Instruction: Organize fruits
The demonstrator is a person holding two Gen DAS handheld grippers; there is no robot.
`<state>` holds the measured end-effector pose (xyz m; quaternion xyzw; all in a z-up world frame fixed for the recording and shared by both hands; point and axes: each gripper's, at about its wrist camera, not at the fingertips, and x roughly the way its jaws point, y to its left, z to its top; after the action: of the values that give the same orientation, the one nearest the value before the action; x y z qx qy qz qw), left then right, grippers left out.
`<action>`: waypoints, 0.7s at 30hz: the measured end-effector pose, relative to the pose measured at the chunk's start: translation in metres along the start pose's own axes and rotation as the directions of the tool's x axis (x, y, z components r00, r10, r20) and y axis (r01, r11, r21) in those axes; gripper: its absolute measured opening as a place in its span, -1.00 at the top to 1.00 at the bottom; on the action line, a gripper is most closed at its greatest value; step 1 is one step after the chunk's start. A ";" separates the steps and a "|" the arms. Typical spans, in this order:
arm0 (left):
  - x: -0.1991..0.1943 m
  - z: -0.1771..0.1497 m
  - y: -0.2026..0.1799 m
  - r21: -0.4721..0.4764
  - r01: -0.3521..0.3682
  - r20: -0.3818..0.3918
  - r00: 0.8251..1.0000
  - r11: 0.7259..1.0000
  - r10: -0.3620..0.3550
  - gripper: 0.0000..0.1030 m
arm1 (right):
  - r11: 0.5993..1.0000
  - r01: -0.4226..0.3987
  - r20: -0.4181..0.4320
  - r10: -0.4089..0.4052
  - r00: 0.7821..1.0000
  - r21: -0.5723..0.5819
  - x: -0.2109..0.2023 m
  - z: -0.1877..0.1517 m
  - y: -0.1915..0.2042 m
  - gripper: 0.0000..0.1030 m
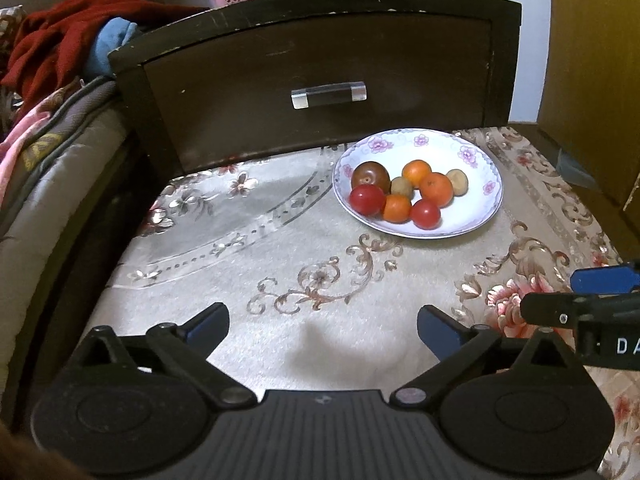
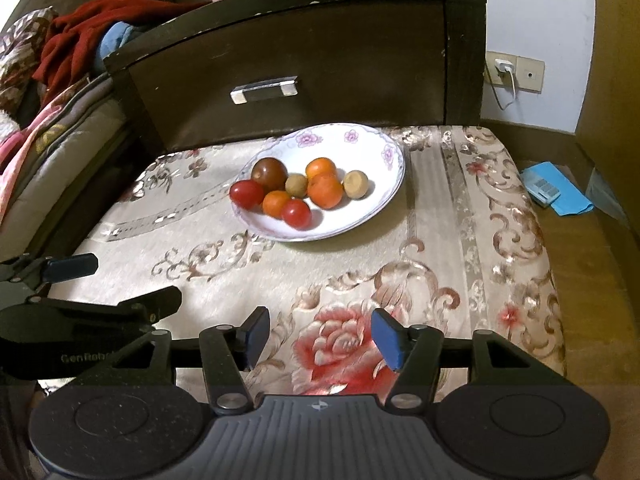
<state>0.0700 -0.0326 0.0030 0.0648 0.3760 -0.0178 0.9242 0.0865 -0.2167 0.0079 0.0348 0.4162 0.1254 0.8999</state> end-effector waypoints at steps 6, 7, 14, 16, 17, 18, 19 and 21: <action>-0.009 -0.008 -0.001 -0.001 0.007 -0.002 1.000 1.000 -0.007 -1.00 | 1.000 0.001 0.000 -0.001 1.000 -0.001 -0.007 -0.008 0.008 -0.02; -0.010 -0.009 -0.001 -0.001 0.008 -0.003 1.000 1.000 -0.008 -1.00 | 1.000 0.001 0.001 -0.001 1.000 0.000 -0.008 -0.009 0.009 -0.02; -0.021 -0.019 -0.002 -0.008 0.012 -0.002 1.000 1.000 -0.012 -1.00 | 1.000 -0.001 0.004 0.001 1.000 0.003 -0.017 -0.017 0.015 -0.04; -0.025 -0.022 -0.002 -0.012 0.010 -0.001 1.000 1.000 -0.010 -1.00 | 1.000 -0.002 0.005 0.002 1.000 0.003 -0.020 -0.020 0.016 -0.04; -0.026 -0.023 -0.001 -0.017 0.009 -0.004 1.000 1.000 -0.009 -1.00 | 1.000 -0.002 0.006 0.002 1.000 0.003 -0.022 -0.021 0.017 -0.04; -0.028 -0.024 -0.001 -0.023 0.008 -0.007 1.000 1.000 -0.008 -1.00 | 1.000 -0.002 0.006 0.002 1.000 0.003 -0.023 -0.022 0.018 -0.04; -0.029 -0.026 0.000 -0.026 0.007 -0.011 1.000 1.000 -0.007 -1.00 | 1.000 -0.003 0.007 0.003 1.000 0.003 -0.024 -0.024 0.019 -0.04; -0.032 -0.028 0.000 -0.028 0.004 -0.015 1.000 1.000 -0.004 -1.00 | 1.000 -0.004 0.008 0.003 1.000 0.002 -0.027 -0.026 0.020 -0.04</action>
<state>0.0277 -0.0289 0.0054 0.0510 0.3831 -0.0139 0.9222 0.0461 -0.2050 0.0142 0.0369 0.4129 0.1264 0.9012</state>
